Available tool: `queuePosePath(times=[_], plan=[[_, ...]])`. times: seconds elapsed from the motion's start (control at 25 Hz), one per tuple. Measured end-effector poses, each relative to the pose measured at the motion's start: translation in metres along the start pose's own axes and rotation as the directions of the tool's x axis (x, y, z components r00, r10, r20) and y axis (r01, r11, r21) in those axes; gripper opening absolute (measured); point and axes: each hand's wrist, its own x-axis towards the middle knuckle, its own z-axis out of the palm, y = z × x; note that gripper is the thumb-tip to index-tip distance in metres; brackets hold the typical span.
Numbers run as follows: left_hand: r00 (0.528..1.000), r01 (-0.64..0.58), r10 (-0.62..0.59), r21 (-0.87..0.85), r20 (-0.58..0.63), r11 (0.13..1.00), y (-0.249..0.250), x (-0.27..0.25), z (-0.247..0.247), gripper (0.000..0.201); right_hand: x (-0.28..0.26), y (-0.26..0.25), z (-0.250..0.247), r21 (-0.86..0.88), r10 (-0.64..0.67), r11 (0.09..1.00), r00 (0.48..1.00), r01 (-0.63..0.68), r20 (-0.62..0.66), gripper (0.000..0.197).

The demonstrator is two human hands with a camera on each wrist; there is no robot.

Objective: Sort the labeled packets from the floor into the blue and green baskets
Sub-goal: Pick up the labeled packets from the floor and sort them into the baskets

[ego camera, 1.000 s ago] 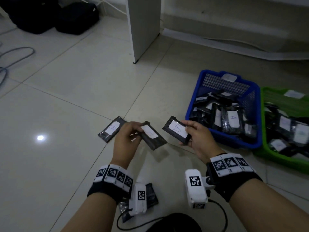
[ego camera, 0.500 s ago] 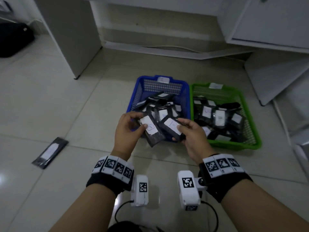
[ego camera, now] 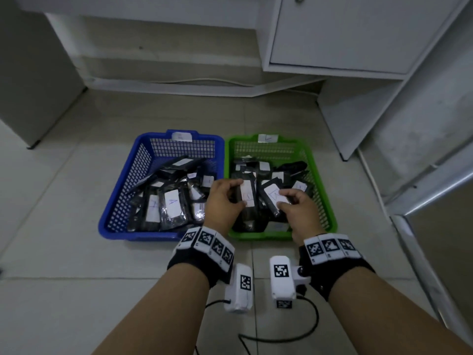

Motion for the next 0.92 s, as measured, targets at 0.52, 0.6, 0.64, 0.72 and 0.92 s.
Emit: queuePosePath(times=[0.52,0.6,0.64,0.72,0.92], plan=[[0.939,-0.324,0.215,0.487,0.267,0.811,-0.018,-0.013,-0.057,0.036,-0.025,-0.009,0.022,-0.692,-0.151,0.707,0.987,0.143,0.050,0.035],[0.920,-0.385,0.275,0.517,0.278,0.764,-0.029,-0.039,-0.098,0.032,-0.051,-0.020,0.033,-0.678,-0.165,0.708,0.980,0.199,0.114,0.035],[0.917,-0.397,0.290,0.539,0.275,0.743,-0.036,-0.055,-0.124,0.032,-0.068,-0.024,0.043,-0.663,-0.172,0.710,0.971,0.237,0.164,0.037],[0.916,-0.400,0.291,0.587,0.275,0.704,-0.051,-0.088,-0.176,0.033,-0.099,-0.031,0.068,-0.641,-0.200,0.695,0.944,0.325,0.261,0.041],[0.986,-0.119,-0.008,0.725,0.169,0.678,-0.096,-0.187,-0.306,0.028,-0.189,-0.036,0.158,-0.593,-0.177,0.570,0.790,0.568,0.587,0.058]])
